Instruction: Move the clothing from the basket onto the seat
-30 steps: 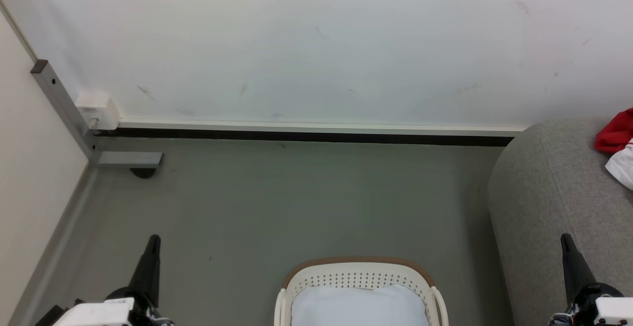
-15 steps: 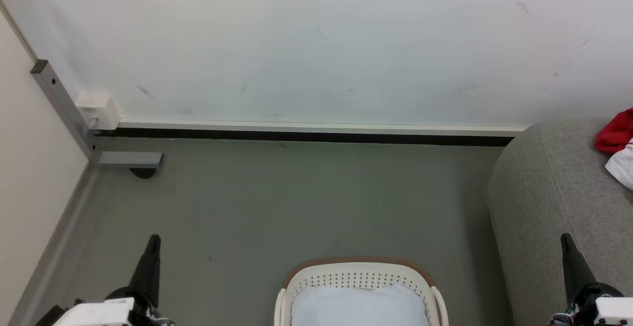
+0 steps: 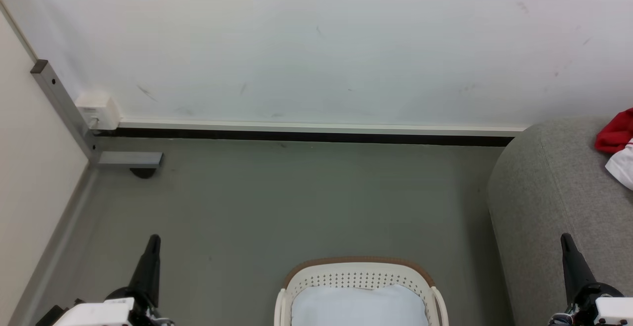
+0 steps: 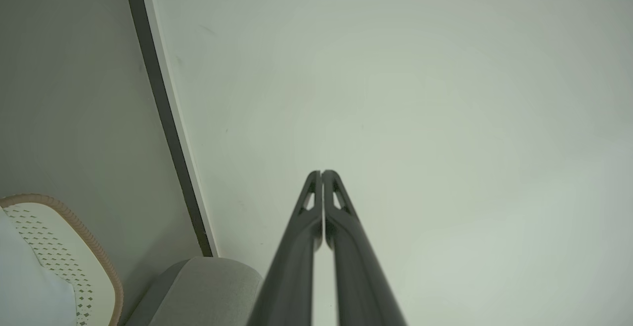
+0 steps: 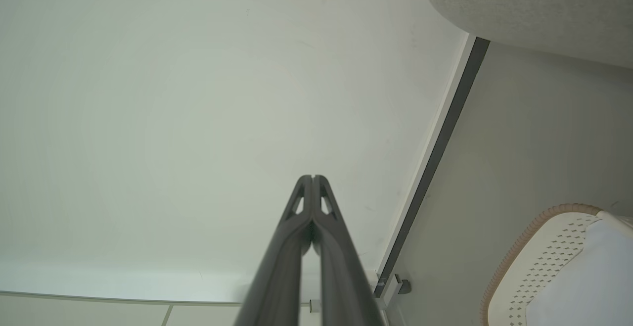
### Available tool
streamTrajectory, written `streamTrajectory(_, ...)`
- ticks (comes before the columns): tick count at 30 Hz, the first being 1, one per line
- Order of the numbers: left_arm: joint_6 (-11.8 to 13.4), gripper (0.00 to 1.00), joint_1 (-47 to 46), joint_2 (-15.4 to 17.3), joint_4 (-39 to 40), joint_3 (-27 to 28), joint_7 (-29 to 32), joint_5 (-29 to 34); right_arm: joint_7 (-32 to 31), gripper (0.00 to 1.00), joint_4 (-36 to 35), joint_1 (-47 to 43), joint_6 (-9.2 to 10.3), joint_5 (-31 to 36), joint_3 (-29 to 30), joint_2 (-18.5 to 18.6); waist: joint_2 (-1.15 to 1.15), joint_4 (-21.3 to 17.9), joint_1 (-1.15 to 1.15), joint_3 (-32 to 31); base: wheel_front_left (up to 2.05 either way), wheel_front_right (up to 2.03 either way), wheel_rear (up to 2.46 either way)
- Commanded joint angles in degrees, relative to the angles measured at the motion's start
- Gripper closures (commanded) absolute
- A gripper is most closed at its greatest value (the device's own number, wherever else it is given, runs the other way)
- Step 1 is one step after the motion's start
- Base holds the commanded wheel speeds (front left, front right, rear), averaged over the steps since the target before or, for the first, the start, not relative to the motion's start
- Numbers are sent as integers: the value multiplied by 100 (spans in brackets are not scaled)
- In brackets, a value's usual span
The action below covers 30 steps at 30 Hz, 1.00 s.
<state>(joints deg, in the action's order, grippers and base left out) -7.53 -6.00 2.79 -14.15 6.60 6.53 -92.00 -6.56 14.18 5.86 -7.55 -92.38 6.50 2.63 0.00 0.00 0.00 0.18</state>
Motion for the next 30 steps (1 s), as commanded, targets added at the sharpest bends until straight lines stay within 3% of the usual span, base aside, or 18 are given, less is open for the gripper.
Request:
streamTrajectory(1,-6,100,-47,10,20,13,22,-76,-16,100,-29,79,12,-7,5,47,0,0,0,0,0,0,0)
streamTrajectory(30,-6,100,-47,10,21,12,21,-77,-15,100,-29,79,12,-8,5,47,0,0,0,0,0,0,0)
